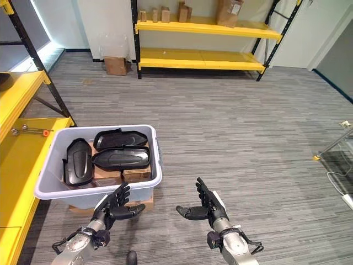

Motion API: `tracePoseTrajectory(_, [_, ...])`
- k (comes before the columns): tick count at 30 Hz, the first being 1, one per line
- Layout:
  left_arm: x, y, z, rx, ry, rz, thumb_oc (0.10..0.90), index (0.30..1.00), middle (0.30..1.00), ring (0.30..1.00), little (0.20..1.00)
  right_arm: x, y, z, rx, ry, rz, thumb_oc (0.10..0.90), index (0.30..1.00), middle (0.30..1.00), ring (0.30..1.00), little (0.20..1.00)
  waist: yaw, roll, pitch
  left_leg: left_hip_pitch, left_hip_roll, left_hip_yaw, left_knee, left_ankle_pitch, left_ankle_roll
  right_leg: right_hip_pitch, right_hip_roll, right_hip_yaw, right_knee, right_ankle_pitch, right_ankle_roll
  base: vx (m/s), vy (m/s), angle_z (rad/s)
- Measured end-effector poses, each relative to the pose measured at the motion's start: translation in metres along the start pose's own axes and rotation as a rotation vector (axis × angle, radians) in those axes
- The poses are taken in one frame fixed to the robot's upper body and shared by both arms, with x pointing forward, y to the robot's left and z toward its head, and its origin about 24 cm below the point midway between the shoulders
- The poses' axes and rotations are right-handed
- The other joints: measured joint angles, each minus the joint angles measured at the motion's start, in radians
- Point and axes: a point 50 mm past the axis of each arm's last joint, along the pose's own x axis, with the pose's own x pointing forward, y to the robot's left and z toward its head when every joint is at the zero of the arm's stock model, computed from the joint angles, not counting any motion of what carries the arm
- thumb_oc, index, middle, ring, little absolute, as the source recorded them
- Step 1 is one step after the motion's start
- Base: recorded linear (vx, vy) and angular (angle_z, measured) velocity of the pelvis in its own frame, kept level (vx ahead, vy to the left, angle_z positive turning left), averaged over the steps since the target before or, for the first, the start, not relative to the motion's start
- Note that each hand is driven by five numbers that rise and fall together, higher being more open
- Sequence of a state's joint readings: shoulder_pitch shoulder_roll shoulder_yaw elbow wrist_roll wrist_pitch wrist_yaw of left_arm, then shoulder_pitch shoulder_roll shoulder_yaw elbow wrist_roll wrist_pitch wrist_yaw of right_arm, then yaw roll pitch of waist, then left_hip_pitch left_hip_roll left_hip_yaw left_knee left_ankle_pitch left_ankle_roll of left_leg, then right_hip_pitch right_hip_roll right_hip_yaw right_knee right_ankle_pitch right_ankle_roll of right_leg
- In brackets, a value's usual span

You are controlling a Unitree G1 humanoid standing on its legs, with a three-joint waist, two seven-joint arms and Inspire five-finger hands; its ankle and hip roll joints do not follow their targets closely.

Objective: Move parts from the plastic box to the shelf.

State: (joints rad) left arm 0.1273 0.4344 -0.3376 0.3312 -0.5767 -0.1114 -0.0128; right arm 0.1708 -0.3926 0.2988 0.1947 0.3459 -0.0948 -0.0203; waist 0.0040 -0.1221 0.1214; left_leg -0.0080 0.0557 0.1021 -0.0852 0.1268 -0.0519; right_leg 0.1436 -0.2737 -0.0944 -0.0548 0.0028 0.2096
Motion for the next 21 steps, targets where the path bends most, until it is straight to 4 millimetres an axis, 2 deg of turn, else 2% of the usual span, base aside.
tracePoseTrajectory(4, [-0.002,-0.004,-0.004,-0.03,0.002,0.002,0.9,1.0,1.0,1.0,1.0,-0.003,-0.006,-0.002,-0.057,0.013,-0.007,0.9,1.0,1.0,1.0,1.0,0.002,0.019,-0.014,-0.038,0.048,-0.009,0.0,0.0,-0.001,-0.021,0.043,-0.026,0.006,-0.007,-0.022,0.0,-0.014,0.17])
tracePoseTrajectory(8, [-0.005,-0.001,-0.007,-0.036,0.009,0.016,0.9,1.0,1.0,1.0,1.0,-0.004,-0.007,0.003,-0.066,-0.005,-0.006,0.9,1.0,1.0,1.0,1.0,0.005,0.025,-0.019,-0.051,0.058,-0.013,0.0,0.008,0.004,-0.03,0.054,-0.04,0.009,0.002,-0.036,0.0,-0.005,0.14])
tracePoseTrajectory(10, [-0.008,0.001,-0.009,-0.042,0.013,0.029,0.9,1.0,1.0,1.0,1.0,-0.003,-0.005,0.009,-0.064,-0.037,0.003,0.9,1.0,1.0,1.0,1.0,0.003,0.031,-0.023,-0.055,0.055,-0.024,0.0,0.029,-0.001,-0.029,0.053,-0.045,0.009,0.001,-0.034,0.0,0.01,0.08])
tracePoseTrajectory(14, [-0.007,0.0,-0.004,-0.043,-0.008,0.022,0.9,1.0,1.0,1.0,1.0,-0.003,-0.005,0.012,-0.107,-0.05,0.004,0.9,1.0,1.0,1.0,1.0,0.025,0.031,-0.024,-0.084,0.04,-0.055,0.004,0.05,0.001,-0.03,0.05,-0.078,0.003,0.006,-0.023,0.01,0.04,0.21])
tracePoseTrajectory(18, [-0.007,0.0,-0.004,-0.043,-0.007,0.027,0.9,1.0,1.0,1.0,1.0,0.001,-0.002,0.021,-0.111,-0.085,0.017,0.9,1.0,1.0,1.0,1.0,0.032,0.031,-0.024,-0.096,0.022,-0.07,0.005,0.051,0.001,-0.03,0.035,-0.103,0.01,0.0,-0.017,0.01,0.087,0.22])
tracePoseTrajectory(21, [-0.005,0.001,-0.002,-0.041,-0.015,0.026,0.9,1.0,1.0,1.0,1.0,0.007,-0.002,0.03,-0.119,-0.117,0.021,0.9,1.0,1.0,1.0,1.0,0.036,0.031,-0.023,-0.098,-0.006,-0.077,0.005,0.047,0.001,-0.037,0.005,-0.108,0.039,-0.015,-0.008,0.02,0.175,0.11])
